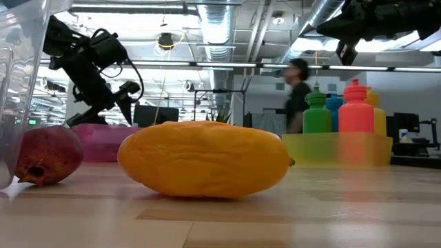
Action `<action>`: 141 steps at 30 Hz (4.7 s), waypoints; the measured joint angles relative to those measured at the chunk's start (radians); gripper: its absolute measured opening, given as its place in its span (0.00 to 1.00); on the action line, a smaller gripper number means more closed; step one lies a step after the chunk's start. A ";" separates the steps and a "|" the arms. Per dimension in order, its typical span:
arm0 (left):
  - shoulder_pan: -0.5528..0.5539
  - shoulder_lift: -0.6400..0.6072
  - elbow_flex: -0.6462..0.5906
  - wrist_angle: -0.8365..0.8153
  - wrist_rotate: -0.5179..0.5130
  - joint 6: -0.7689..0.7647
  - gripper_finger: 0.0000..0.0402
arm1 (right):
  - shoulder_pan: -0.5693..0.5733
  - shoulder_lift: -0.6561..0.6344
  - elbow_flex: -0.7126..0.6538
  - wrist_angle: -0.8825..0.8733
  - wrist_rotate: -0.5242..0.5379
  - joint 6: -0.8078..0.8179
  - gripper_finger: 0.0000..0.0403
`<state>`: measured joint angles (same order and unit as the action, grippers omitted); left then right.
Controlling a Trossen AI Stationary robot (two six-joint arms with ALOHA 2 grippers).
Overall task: Pick & Place Food Item
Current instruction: Put the blue tuna can into the pink bin, then put the red tomato into the transparent bin
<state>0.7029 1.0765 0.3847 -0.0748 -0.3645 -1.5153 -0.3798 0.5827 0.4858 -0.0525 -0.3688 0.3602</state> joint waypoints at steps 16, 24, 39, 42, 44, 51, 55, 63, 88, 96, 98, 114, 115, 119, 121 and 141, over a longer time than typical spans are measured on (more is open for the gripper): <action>0.030 -0.155 0.000 -0.057 0.127 0.061 0.76 | 0.000 0.000 0.000 0.000 0.000 -0.004 0.00; 0.021 -0.323 0.006 -0.190 0.177 0.093 0.75 | 0.000 0.000 0.000 0.000 0.000 -0.021 0.00; 0.017 0.003 0.179 -0.123 0.172 0.334 0.30 | 0.000 0.000 0.000 0.000 0.000 -0.023 0.00; 0.015 0.077 0.178 -0.101 0.171 0.347 0.13 | 0.000 0.000 0.000 0.000 0.000 -0.020 0.00; 0.008 0.106 0.178 -0.067 0.171 0.371 0.04 | 0.000 0.000 0.000 0.000 0.000 -0.020 0.00; -0.044 0.041 0.179 -0.282 0.121 0.302 0.00 | 0.000 0.000 0.000 0.000 0.000 -0.020 0.00; -0.080 -0.080 0.179 -0.437 0.009 0.238 0.00 | 0.000 0.000 0.000 -0.001 0.000 -0.029 0.00; -0.063 -0.191 0.176 -0.177 -0.101 0.321 0.00 | -0.006 0.000 0.000 -0.001 0.004 -0.062 0.00; -0.105 0.069 0.172 -0.446 -0.022 0.328 0.00 | -0.018 0.000 0.000 -0.001 0.004 -0.067 0.00; -0.141 -0.116 0.188 -0.298 0.027 0.357 0.00 | -0.022 0.007 0.000 -0.001 0.004 -0.069 0.00; -0.176 -0.195 0.220 -0.250 0.060 0.473 0.00 | -0.022 0.011 0.000 -0.003 0.004 -0.069 0.00; -0.650 -0.356 0.304 -0.427 0.371 1.002 0.07 | -0.023 0.121 0.000 -0.019 0.004 -0.046 0.10; -0.650 -0.338 0.304 -0.473 0.369 0.997 0.10 | -0.022 0.128 0.000 -0.018 0.004 -0.046 0.12; -0.631 -0.267 0.304 -0.693 0.371 0.869 0.22 | -0.022 0.142 0.000 -0.014 0.004 -0.046 0.19; -0.617 -0.236 0.308 -0.834 0.411 0.800 0.29 | -0.022 0.143 0.000 -0.017 0.004 -0.046 0.22; -0.715 -0.101 0.327 -1.053 0.685 0.097 0.30 | -0.020 0.143 0.000 -0.018 0.003 -0.046 0.24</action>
<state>-0.0121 0.9752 0.7118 -1.1281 0.3205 -1.4182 -0.3996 0.7254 0.4854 -0.0706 -0.3656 0.3141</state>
